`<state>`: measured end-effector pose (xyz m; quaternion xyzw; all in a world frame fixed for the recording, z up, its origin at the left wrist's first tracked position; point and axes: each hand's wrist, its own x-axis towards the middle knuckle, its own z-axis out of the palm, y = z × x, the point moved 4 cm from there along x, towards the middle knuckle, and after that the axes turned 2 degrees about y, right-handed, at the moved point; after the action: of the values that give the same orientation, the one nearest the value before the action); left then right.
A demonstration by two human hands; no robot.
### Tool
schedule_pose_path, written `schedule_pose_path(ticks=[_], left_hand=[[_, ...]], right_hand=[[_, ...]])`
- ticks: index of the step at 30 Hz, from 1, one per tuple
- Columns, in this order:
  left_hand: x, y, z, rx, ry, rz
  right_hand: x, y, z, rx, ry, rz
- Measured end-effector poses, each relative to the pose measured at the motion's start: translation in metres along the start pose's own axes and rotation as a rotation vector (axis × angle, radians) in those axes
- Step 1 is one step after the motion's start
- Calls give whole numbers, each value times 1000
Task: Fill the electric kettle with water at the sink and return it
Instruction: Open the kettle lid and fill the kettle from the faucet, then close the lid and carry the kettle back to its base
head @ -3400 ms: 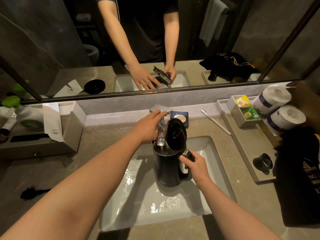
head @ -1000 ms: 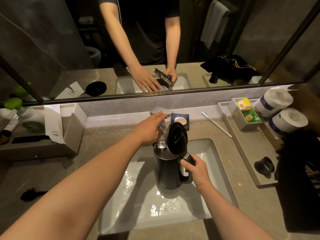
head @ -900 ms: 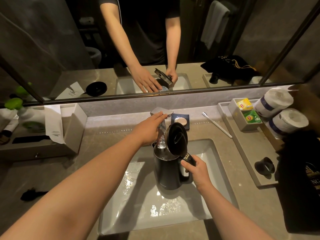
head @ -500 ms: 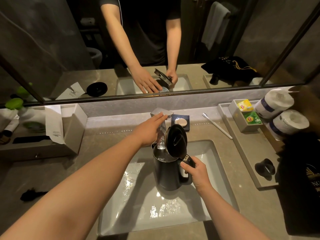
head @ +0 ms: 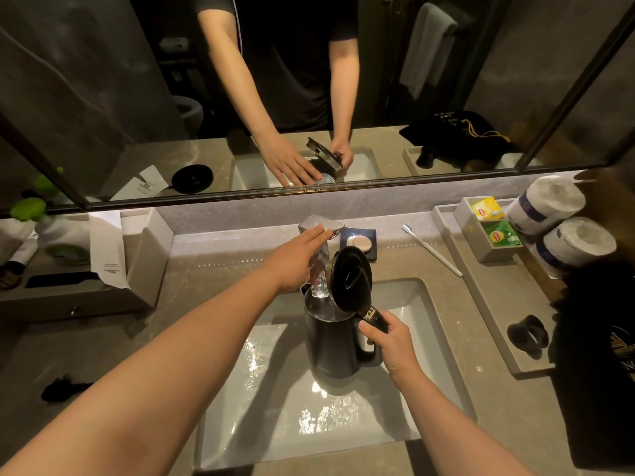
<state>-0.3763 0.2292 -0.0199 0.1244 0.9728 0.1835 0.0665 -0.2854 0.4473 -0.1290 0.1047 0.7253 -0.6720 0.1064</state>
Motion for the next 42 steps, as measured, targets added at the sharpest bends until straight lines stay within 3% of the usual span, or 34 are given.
schedule_pose_path(ticks=[6, 8, 11, 14, 16, 20, 26, 31, 42], left_hand=[[2, 3, 6, 141, -108, 110], [2, 3, 6, 86, -139, 95], [3, 2, -2, -187, -78, -21], [-9, 9, -14, -549, 211, -144], [-27, 23, -15, -729, 301, -111], [-51, 52, -6, -497, 299, 43], [-57, 80, -1, -450, 293, 26], [-70, 95, 6, -480, 286, -22], [-88, 122, -8, -599, 253, 82]], right_hand=[[0, 1, -1, 0, -10, -2], [-1, 1, -1, 2, -8, -4], [-4, 0, -4, 3, -6, -16], [-9, -1, -10, -2, -11, -32], [-13, -2, -16, 1, -9, -39], [-27, -9, -32, 2, -10, -67], [-52, -27, -63, 50, 19, -106], [-73, -50, -87, 71, 88, -177], [-99, -94, -103, 96, 152, -290]])
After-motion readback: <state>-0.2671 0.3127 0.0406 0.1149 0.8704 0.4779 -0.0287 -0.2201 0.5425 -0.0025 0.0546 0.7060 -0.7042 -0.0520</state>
